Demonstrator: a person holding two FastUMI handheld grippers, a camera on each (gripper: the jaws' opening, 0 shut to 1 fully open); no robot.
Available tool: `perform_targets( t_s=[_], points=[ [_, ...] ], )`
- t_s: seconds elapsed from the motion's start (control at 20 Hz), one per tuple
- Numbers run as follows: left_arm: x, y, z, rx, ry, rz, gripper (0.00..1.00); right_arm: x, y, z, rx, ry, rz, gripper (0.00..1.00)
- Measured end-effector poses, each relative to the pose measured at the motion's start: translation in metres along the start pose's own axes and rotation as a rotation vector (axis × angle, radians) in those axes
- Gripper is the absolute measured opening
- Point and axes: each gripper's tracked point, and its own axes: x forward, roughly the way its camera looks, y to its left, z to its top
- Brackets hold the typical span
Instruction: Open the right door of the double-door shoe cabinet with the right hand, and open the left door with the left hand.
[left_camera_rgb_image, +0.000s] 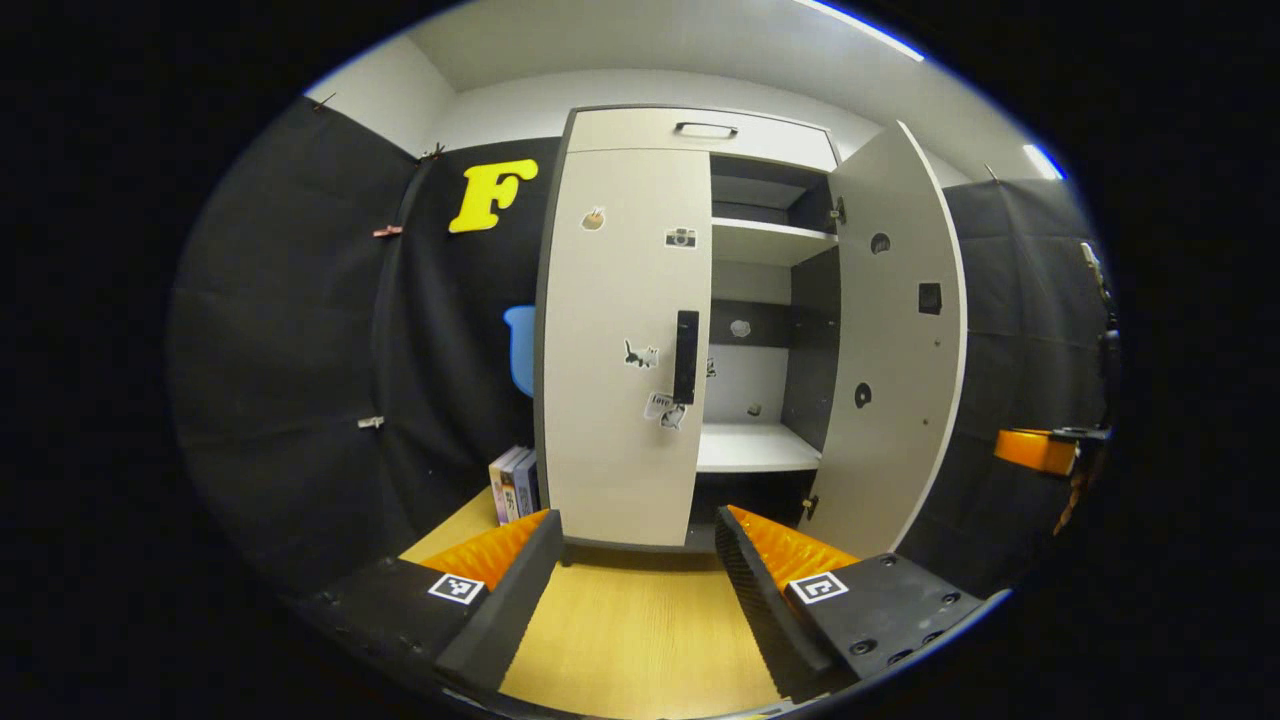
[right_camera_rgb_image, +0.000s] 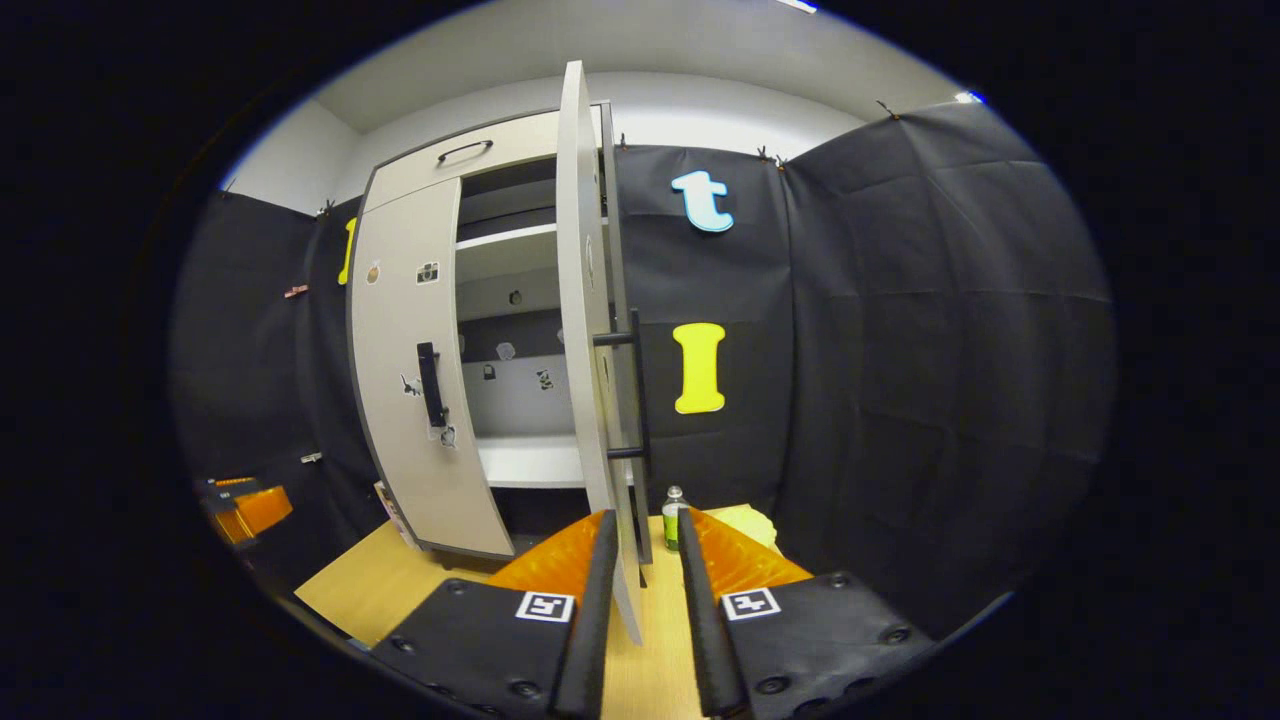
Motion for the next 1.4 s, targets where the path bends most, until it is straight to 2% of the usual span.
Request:
perform_targets(
  t_s=[0.05,0.15,0.2,0.3,0.35,0.4,0.55,0.6,0.8,0.95,1.1,1.4],
  points=[
    [0.014,0.001,0.008,0.009,-0.013,-0.009,0.95,-0.005,0.003,-0.005,0.004,-0.002,-0.006,0.41],
    [0.043,0.001,0.025,0.024,-0.038,-0.028,0.92,-0.014,0.006,-0.016,0.001,-0.005,-0.024,0.71],
    [0.057,0.002,0.033,0.031,-0.05,-0.037,0.92,-0.016,0.009,-0.025,-0.005,0.006,-0.029,0.72],
    [0.089,0.002,0.048,0.036,-0.066,-0.057,0.95,-0.019,0.015,-0.04,-0.002,0.034,-0.044,0.86],
    [0.105,-0.002,0.053,0.035,-0.07,-0.086,0.95,-0.023,0.022,-0.046,0.013,0.042,-0.041,0.88],
    [0.12,-0.008,0.057,0.039,-0.068,-0.121,0.95,-0.026,0.027,-0.049,0.025,0.046,-0.045,0.88],
    [0.165,-0.011,0.064,0.046,-0.068,-0.155,0.95,-0.025,0.044,-0.058,0.016,0.037,-0.073,0.89],
    [0.179,-0.013,0.066,0.045,-0.071,-0.165,0.95,-0.026,0.053,-0.062,0.009,0.038,-0.079,0.99],
    [0.224,-0.023,0.072,0.029,-0.078,-0.217,0.95,-0.02,0.085,-0.072,-0.009,0.039,-0.1,0.98],
    [0.252,-0.033,0.072,0.019,-0.083,-0.24,0.92,-0.021,0.107,-0.069,-0.029,0.032,-0.079,0.99],
    [0.272,-0.039,0.073,-0.011,-0.079,-0.22,0.95,-0.019,0.117,-0.068,-0.051,0.017,-0.061,0.98],
    [0.304,-0.046,0.066,0.014,-0.047,-0.155,0.8,0.0,0.135,-0.069,-0.062,0.031,0.056,0.98]
  ],
)
